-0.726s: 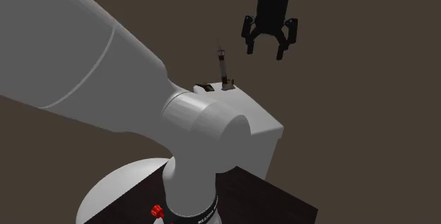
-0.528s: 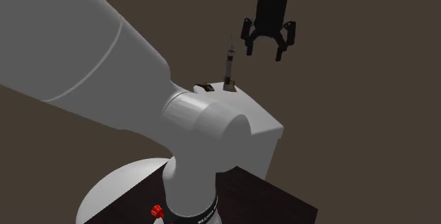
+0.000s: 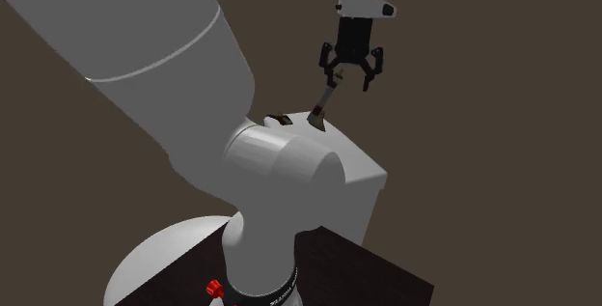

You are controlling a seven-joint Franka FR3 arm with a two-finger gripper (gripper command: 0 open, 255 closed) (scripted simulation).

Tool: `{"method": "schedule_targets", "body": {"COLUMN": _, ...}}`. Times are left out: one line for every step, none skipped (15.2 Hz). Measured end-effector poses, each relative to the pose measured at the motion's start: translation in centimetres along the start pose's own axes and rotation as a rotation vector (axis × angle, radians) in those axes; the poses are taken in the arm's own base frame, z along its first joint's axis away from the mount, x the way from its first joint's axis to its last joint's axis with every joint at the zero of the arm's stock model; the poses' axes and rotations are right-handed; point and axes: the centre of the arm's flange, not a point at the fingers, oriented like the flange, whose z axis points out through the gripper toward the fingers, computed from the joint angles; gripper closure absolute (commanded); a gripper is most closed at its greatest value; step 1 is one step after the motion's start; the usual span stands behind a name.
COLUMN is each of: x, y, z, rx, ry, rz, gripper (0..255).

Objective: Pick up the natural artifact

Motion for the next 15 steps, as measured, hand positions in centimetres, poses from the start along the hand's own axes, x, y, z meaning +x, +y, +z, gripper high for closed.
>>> {"method": "schedule_targets", "body": {"x": 1.1, "y": -0.8, "z": 0.8, "rx": -0.001, "ry": 0.002, "rz": -0.031, "gripper": 0}}
{"method": "schedule_targets", "body": {"x": 2.4, "y": -1.6, "z": 1.3, "rx": -0.001, "ry": 0.004, "rz": -0.061, "gripper": 0}}
{"method": "schedule_targets", "body": {"x": 3.2, "y": -2.2, "z": 1.6, "rx": -0.002, "ry": 0.006, "rz": -0.09, "gripper": 0}}
{"method": "schedule_targets", "body": {"x": 4.0, "y": -2.9, "z": 2.2, "rx": -0.002, "ry": 0.007, "rz": -0.121, "gripper": 0}}
{"method": "schedule_targets", "body": {"x": 5.1, "y": -3.7, "z": 2.8, "rx": -0.003, "ry": 0.009, "rz": -0.151, "gripper": 0}}
{"method": "schedule_targets", "body": {"x": 6.1, "y": -4.7, "z": 3.7, "rx": -0.003, "ry": 0.011, "rz": -0.181, "gripper": 0}}
{"method": "schedule_targets", "body": {"x": 6.9, "y": -5.7, "z": 4.3, "rx": -0.004, "ry": 0.013, "rz": -0.211, "gripper": 0}}
{"method": "schedule_targets", "body": {"x": 7.5, "y": -6.3, "z": 4.7, "rx": -0.004, "ry": 0.015, "rz": -0.241, "gripper": 0}}
{"method": "schedule_targets", "body": {"x": 8.3, "y": -7.3, "z": 5.1, "rx": -0.005, "ry": 0.017, "rz": -0.271, "gripper": 0}}
{"method": "schedule_targets", "body": {"x": 8.9, "y": -8.0, "z": 5.7, "rx": -0.006, "ry": 0.019, "rz": -0.301, "gripper": 0}}
{"method": "schedule_targets", "body": {"x": 10.1, "y": -9.1, "z": 6.3, "rx": -0.006, "ry": 0.021, "rz": -0.331, "gripper": 0}}
{"method": "schedule_targets", "body": {"x": 10.7, "y": -10.2, "z": 6.9, "rx": -0.006, "ry": 0.023, "rz": -0.361, "gripper": 0}}
{"method": "schedule_targets", "body": {"x": 11.1, "y": -11.3, "z": 7.5, "rx": -0.007, "ry": 0.024, "rz": -0.392, "gripper": 0}}
{"method": "schedule_targets", "body": {"x": 11.7, "y": -12.2, "z": 7.9, "rx": -0.008, "ry": 0.026, "rz": -0.422, "gripper": 0}}
{"method": "schedule_targets", "body": {"x": 12.1, "y": -13.1, "z": 8.4, "rx": -0.009, "ry": 0.028, "rz": -0.452, "gripper": 0}}
